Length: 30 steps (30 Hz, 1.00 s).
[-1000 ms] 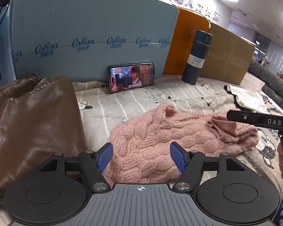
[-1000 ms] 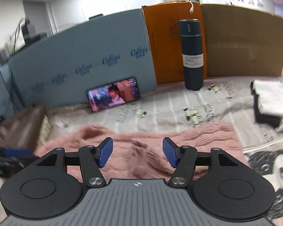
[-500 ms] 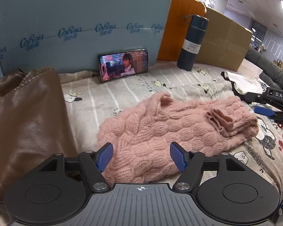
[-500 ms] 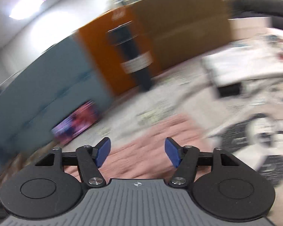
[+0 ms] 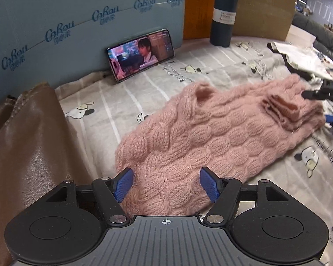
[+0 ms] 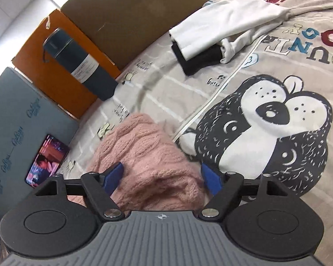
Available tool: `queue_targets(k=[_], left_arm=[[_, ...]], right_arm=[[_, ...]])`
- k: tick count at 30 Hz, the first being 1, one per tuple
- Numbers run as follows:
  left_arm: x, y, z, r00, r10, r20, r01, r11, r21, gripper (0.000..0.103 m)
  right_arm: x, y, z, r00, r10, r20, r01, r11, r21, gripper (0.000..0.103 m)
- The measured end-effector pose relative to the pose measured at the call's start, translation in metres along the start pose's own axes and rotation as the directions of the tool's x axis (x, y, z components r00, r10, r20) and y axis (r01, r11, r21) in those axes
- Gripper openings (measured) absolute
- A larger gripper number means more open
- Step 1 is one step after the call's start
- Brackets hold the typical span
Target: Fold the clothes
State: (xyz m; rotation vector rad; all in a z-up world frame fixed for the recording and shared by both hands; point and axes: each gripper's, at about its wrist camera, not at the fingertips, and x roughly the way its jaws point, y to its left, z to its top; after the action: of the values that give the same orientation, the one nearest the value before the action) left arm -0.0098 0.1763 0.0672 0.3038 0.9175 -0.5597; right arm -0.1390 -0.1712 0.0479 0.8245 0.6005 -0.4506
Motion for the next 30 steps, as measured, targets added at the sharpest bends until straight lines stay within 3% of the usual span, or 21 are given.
queue_targets(k=[2, 5, 10, 15, 19, 22, 30], left_arm=[[0.006, -0.003, -0.001, 1.0, 0.007, -0.009, -0.007, 1.0, 0.016, 0.068], [0.014, -0.007, -0.002, 1.0, 0.015, -0.021, -0.014, 0.999, 0.037, 0.068], [0.001, -0.004, -0.002, 0.999, -0.021, 0.027, 0.021, 1.0, 0.004, 0.068], [-0.043, 0.012, -0.002, 0.987, -0.046, 0.154, 0.061, 0.994, -0.09, 0.068], [-0.083, 0.035, -0.011, 0.952, -0.087, 0.295, 0.144, 0.973, -0.178, 0.068], [-0.104, 0.05, -0.02, 0.934, -0.046, 0.355, 0.138, 0.962, -0.236, 0.068], [-0.122, 0.076, -0.038, 0.932, 0.044, 0.359, 0.076, 0.947, -0.313, 0.068]], right_arm=[[-0.001, 0.006, -0.001, 1.0, 0.002, -0.001, -0.002, 1.0, -0.011, 0.046], [-0.01, 0.017, 0.0, 0.999, 0.002, 0.035, -0.001, 0.999, -0.042, 0.029], [-0.036, 0.055, -0.004, 0.99, 0.047, 0.133, -0.02, 0.98, -0.198, 0.026], [-0.062, 0.113, -0.028, 0.969, 0.151, 0.197, -0.049, 0.896, -0.441, 0.026], [-0.071, 0.16, -0.057, 0.948, 0.264, 0.179, -0.105, 0.789, -0.606, 0.025], [-0.07, 0.194, -0.09, 0.933, 0.334, 0.136, -0.116, 0.635, -0.764, 0.025], [-0.049, 0.237, -0.179, 0.895, 0.408, -0.181, -0.331, 0.336, -0.882, 0.024]])
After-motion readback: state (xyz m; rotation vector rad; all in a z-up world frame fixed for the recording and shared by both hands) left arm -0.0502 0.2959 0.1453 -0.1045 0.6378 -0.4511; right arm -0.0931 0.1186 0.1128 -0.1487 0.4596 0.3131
